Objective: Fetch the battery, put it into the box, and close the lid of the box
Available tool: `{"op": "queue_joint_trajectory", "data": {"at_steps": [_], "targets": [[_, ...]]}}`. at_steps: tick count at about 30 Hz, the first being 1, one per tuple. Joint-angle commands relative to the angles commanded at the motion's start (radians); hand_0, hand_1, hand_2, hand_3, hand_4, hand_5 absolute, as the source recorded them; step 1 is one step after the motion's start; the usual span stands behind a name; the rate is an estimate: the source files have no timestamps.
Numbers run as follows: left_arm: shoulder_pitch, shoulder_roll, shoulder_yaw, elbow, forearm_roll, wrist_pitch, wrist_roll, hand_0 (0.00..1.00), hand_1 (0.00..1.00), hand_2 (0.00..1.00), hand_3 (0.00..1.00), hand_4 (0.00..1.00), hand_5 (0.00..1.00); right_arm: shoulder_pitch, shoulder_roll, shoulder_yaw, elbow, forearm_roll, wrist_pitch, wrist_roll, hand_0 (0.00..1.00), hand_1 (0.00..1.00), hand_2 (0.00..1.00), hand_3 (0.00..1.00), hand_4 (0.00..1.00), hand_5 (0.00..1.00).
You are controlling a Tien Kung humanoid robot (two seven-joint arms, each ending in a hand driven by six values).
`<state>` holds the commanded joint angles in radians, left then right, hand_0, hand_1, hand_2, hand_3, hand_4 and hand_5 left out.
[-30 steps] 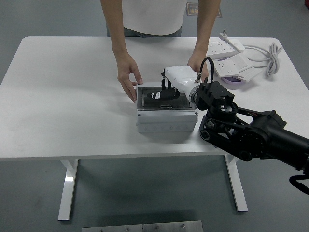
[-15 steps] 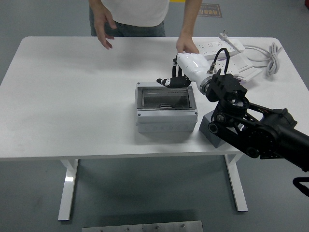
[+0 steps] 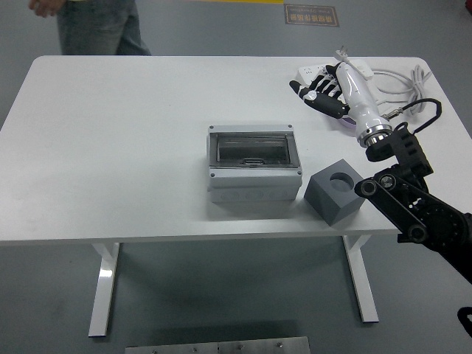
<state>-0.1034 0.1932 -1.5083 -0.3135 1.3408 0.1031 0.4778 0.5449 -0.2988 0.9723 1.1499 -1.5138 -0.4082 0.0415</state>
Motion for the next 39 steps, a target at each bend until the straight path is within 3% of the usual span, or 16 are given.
{"op": "queue_joint_trajectory", "data": {"at_steps": [2, 3, 8, 9, 12, 14, 15, 20, 21, 24, 26, 27, 39], "targets": [[-0.001, -0.002, 0.001, 0.000, -0.002, 0.000, 0.000, 0.569, 0.713, 0.665, 0.611, 0.728, 0.233, -0.025, 0.008, 0.030, -0.015, 0.072, 0.028, 0.072, 0.237, 0.338, 0.355, 0.399, 0.815, 0.588], [-0.001, -0.003, 0.001, 0.000, -0.003, 0.001, 0.000, 0.571, 0.713, 0.665, 0.611, 0.728, 0.234, -0.036, 0.011, 0.039, -0.020, 0.108, 0.044, 0.108, 0.297, 0.367, 0.388, 0.437, 0.802, 0.568], [-0.001, -0.006, 0.002, -0.001, -0.005, 0.001, 0.002, 0.571, 0.713, 0.665, 0.611, 0.728, 0.234, -0.087, 0.023, 0.087, -0.045, 0.302, 0.145, 0.270, 0.297, 0.367, 0.388, 0.437, 0.802, 0.568], [-0.002, -0.006, 0.002, -0.001, -0.005, 0.001, 0.002, 0.571, 0.712, 0.664, 0.611, 0.727, 0.234, -0.094, 0.023, 0.095, -0.047, 0.338, 0.163, 0.292, 0.457, 0.392, 0.417, 0.455, 0.766, 0.521], [-0.003, -0.006, 0.002, -0.001, -0.006, 0.001, 0.002, 0.571, 0.712, 0.664, 0.611, 0.727, 0.234, -0.114, 0.016, 0.122, -0.050, 0.453, 0.203, 0.344, 0.457, 0.392, 0.417, 0.455, 0.766, 0.521], [-0.003, -0.006, 0.003, 0.000, -0.007, 0.000, 0.001, 0.571, 0.712, 0.664, 0.611, 0.727, 0.234, -0.128, 0.007, 0.142, -0.051, 0.543, 0.220, 0.354, 0.457, 0.392, 0.417, 0.455, 0.766, 0.521], [-0.003, -0.007, 0.003, 0.000, -0.007, 0.000, 0.001, 0.572, 0.712, 0.662, 0.611, 0.726, 0.233, -0.132, 0.003, 0.149, -0.051, 0.573, 0.224, 0.352, 0.517, 0.411, 0.442, 0.487, 0.769, 0.516], [-0.005, -0.006, 0.003, 0.000, -0.008, -0.001, 0.001, 0.572, 0.712, 0.662, 0.611, 0.726, 0.233, -0.153, -0.019, 0.188, -0.049, 0.720, 0.240, 0.334, 0.517, 0.411, 0.442, 0.487, 0.769, 0.516], [-0.006, -0.006, 0.003, 0.000, -0.008, -0.001, 0.001, 0.573, 0.711, 0.660, 0.610, 0.722, 0.228, -0.156, -0.022, 0.193, -0.049, 0.740, 0.241, 0.331, 0.583, 0.482, 0.492, 0.565, 0.788, 0.525], [-0.007, -0.005, 0.003, 0.000, -0.009, -0.001, 0.000, 0.573, 0.711, 0.660, 0.610, 0.722, 0.228, -0.171, -0.035, 0.204, -0.050, 0.792, 0.247, 0.325, 0.583, 0.482, 0.492, 0.565, 0.788, 0.525], [-0.007, -0.005, 0.004, 0.001, -0.011, -0.001, 0.000, 0.573, 0.711, 0.660, 0.610, 0.722, 0.228, -0.180, -0.040, 0.205, -0.051, 0.797, 0.248, 0.322, 0.583, 0.482, 0.492, 0.565, 0.788, 0.525], [-0.006, -0.005, 0.004, 0.001, -0.011, 0.000, 0.000, 0.574, 0.711, 0.660, 0.610, 0.721, 0.227, -0.186, -0.043, 0.205, -0.051, 0.794, 0.249, 0.321, 0.675, 0.537, 0.543, 0.582, 0.804, 0.538], [0.006, 0.001, 0.003, 0.001, -0.014, 0.002, -0.001, 0.574, 0.711, 0.655, 0.610, 0.719, 0.226, -0.235, -0.051, 0.209, -0.030, 0.691, 0.242, 0.311, 0.681, 0.595, 0.577, 0.580, 0.823, 0.548]]}}
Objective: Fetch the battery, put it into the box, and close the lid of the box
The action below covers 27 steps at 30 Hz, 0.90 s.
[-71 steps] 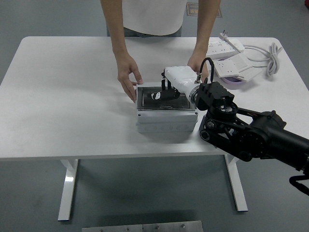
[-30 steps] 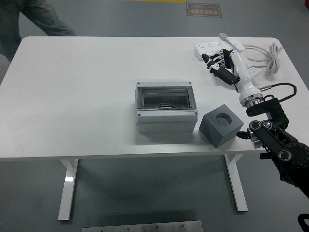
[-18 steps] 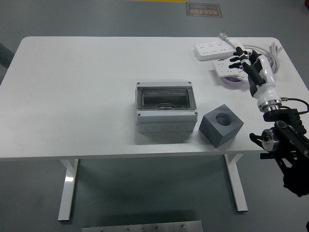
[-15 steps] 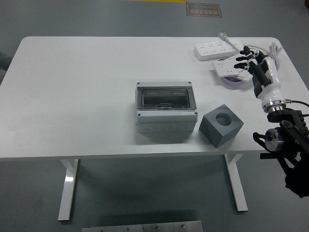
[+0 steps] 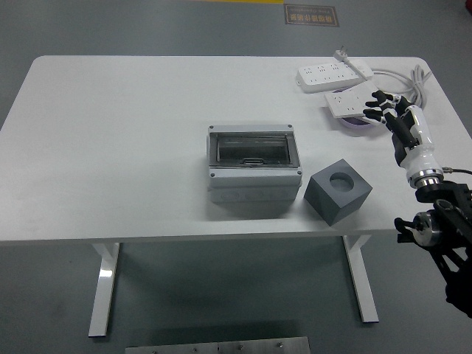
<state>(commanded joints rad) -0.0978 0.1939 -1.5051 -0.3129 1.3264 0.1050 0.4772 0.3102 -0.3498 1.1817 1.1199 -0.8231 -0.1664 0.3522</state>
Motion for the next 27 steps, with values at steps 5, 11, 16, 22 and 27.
{"op": "queue_joint_trajectory", "data": {"at_steps": [5, 11, 16, 22, 27], "targets": [[0.000, 0.007, -0.003, -0.001, 0.004, 0.001, 0.002, 0.574, 0.711, 0.655, 0.610, 0.719, 0.226, -0.002, -0.003, 0.009, 0.010, -0.032, 0.008, -0.013, 0.681, 0.595, 0.577, 0.580, 0.823, 0.548], [0.000, 0.009, 0.001, -0.001, -0.005, 0.007, 0.001, 0.574, 0.710, 0.655, 0.610, 0.719, 0.226, -0.003, -0.010, 0.021, 0.024, -0.061, 0.035, -0.044, 0.690, 0.616, 0.598, 0.595, 0.828, 0.547], [0.000, 0.005, 0.007, -0.002, -0.017, 0.011, 0.001, 0.575, 0.711, 0.655, 0.611, 0.719, 0.226, -0.008, -0.015, 0.038, 0.041, -0.093, 0.048, -0.069, 0.727, 0.668, 0.662, 0.652, 0.847, 0.537], [0.000, 0.002, 0.012, -0.002, -0.029, 0.016, 0.000, 0.575, 0.710, 0.657, 0.611, 0.719, 0.226, -0.012, -0.022, 0.054, 0.059, -0.110, 0.043, -0.084, 0.758, 0.710, 0.707, 0.716, 0.866, 0.522], [0.000, 0.002, 0.017, -0.001, -0.040, 0.020, -0.003, 0.575, 0.710, 0.657, 0.612, 0.722, 0.229, -0.017, -0.027, 0.071, 0.074, -0.112, 0.041, -0.092, 0.766, 0.707, 0.722, 0.754, 0.934, 0.305]]}}
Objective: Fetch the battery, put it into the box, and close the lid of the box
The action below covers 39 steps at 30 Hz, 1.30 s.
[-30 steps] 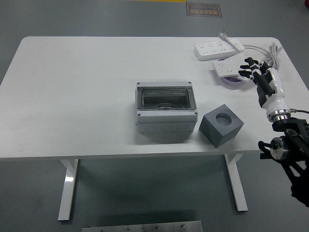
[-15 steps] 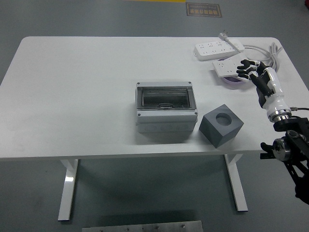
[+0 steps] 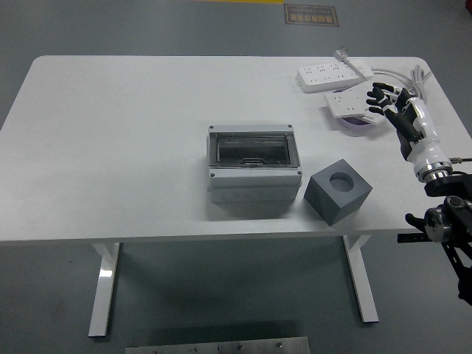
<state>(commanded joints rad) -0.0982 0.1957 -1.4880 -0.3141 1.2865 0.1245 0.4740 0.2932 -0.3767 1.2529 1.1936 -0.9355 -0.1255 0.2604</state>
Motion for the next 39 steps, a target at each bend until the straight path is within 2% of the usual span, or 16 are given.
{"op": "queue_joint_trajectory", "data": {"at_steps": [2, 3, 20, 21, 26, 27, 38, 39], "targets": [[0.000, 0.000, 0.002, 0.000, -0.003, 0.000, -0.001, 0.575, 0.710, 0.657, 0.612, 0.722, 0.229, -0.002, -0.002, 0.005, 0.005, 0.002, 0.000, -0.001, 0.766, 0.707, 0.722, 0.754, 0.934, 0.305], [0.000, 0.000, 0.002, 0.000, -0.004, 0.001, -0.001, 0.575, 0.710, 0.658, 0.612, 0.722, 0.229, -0.002, -0.003, 0.007, 0.007, 0.004, 0.000, -0.001, 0.779, 0.716, 0.739, 0.769, 0.911, 0.247], [-0.006, -0.002, 0.002, 0.002, -0.005, 0.002, -0.004, 0.575, 0.710, 0.659, 0.612, 0.722, 0.230, 0.001, -0.009, 0.030, 0.038, -0.025, 0.001, -0.008, 0.804, 0.718, 0.746, 0.773, 0.912, 0.246], [-0.006, -0.003, 0.002, 0.002, -0.004, 0.002, -0.004, 0.575, 0.710, 0.658, 0.612, 0.721, 0.227, 0.001, -0.008, 0.030, 0.039, -0.027, 0.001, -0.009, 0.809, 0.700, 0.728, 0.769, 0.877, 0.206], [-0.008, -0.006, 0.000, 0.003, -0.002, 0.002, -0.005, 0.575, 0.710, 0.658, 0.612, 0.721, 0.227, 0.003, -0.008, 0.036, 0.046, -0.039, 0.003, -0.018, 0.809, 0.700, 0.728, 0.769, 0.877, 0.206], [-0.008, -0.006, -0.001, 0.003, -0.001, 0.002, -0.005, 0.575, 0.709, 0.659, 0.612, 0.720, 0.227, 0.004, -0.008, 0.037, 0.047, -0.038, 0.004, -0.018, 0.812, 0.700, 0.729, 0.780, 0.769, 0.057], [-0.008, -0.011, -0.005, 0.004, 0.003, 0.002, -0.007, 0.575, 0.710, 0.658, 0.611, 0.719, 0.227, 0.003, -0.011, 0.048, 0.060, -0.029, 0.003, -0.021, 0.815, 0.710, 0.734, 0.791, 0.759, 0.030], [-0.007, -0.011, -0.005, 0.004, 0.004, 0.002, -0.006, 0.575, 0.710, 0.658, 0.611, 0.719, 0.227, 0.003, -0.011, 0.048, 0.061, -0.028, 0.002, -0.021, 0.813, 0.717, 0.738, 0.792, 0.709, 0.062]]}}
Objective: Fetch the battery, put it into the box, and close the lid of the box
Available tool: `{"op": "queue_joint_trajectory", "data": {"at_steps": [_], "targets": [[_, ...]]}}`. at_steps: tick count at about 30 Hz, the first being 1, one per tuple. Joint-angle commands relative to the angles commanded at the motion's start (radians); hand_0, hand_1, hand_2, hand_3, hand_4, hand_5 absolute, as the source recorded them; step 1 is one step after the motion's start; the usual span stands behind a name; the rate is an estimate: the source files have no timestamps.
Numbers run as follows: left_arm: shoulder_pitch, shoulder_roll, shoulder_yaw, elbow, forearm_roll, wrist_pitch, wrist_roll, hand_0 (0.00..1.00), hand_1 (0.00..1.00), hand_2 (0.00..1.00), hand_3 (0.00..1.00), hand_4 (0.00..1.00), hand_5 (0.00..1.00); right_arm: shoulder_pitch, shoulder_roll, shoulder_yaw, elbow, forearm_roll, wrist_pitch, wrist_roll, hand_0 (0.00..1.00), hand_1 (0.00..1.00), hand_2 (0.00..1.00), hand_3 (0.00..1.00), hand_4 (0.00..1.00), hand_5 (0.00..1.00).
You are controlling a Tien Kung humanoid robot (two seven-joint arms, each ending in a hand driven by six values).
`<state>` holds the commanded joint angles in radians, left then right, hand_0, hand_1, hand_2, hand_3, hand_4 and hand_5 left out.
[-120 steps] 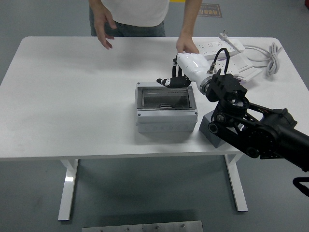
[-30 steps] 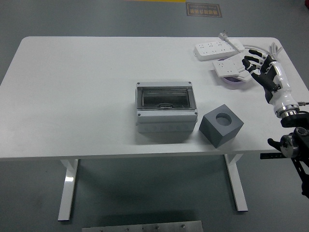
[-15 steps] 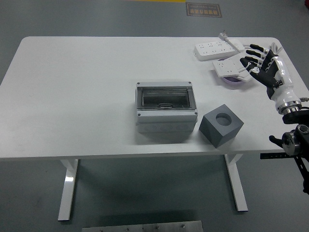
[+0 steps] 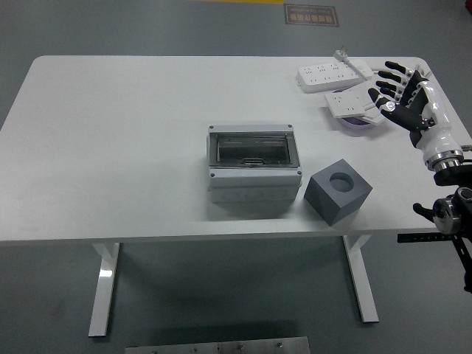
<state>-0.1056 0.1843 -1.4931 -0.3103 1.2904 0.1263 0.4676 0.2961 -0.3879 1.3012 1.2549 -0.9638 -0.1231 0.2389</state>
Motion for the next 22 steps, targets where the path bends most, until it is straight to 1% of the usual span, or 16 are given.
{"op": "queue_joint_trajectory", "data": {"at_steps": [5, 6, 11, 12, 22], "targets": [[0.000, -0.001, -0.002, 0.000, 0.003, -0.001, 0.000, 0.575, 0.710, 0.658, 0.611, 0.719, 0.227, 0.001, 0.000, 0.001, 0.005, -0.001, -0.003, -0.002, 0.813, 0.717, 0.738, 0.792, 0.709, 0.062], [-0.001, -0.002, -0.002, 0.000, 0.004, -0.001, 0.000, 0.575, 0.709, 0.657, 0.611, 0.718, 0.226, 0.001, 0.000, 0.001, 0.006, -0.001, -0.004, -0.003, 0.810, 0.719, 0.737, 0.792, 0.535, 0.031], [-0.001, -0.003, -0.003, 0.001, 0.006, -0.001, -0.001, 0.575, 0.709, 0.657, 0.611, 0.718, 0.226, 0.003, 0.000, 0.000, 0.008, -0.003, -0.009, -0.007, 0.810, 0.719, 0.737, 0.792, 0.535, 0.031], [0.000, -0.003, -0.003, 0.001, 0.007, -0.001, -0.001, 0.575, 0.709, 0.657, 0.611, 0.718, 0.224, 0.003, -0.001, 0.000, 0.008, -0.002, -0.010, -0.008, 0.811, 0.715, 0.731, 0.791, 0.327, 0.010], [0.002, -0.004, -0.003, 0.001, 0.007, -0.001, -0.001, 0.575, 0.709, 0.656, 0.609, 0.716, 0.226, 0.003, -0.003, 0.000, 0.009, 0.019, 0.000, 0.003, 0.805, 0.714, 0.730, 0.787, 0.314, 0.002]]}}
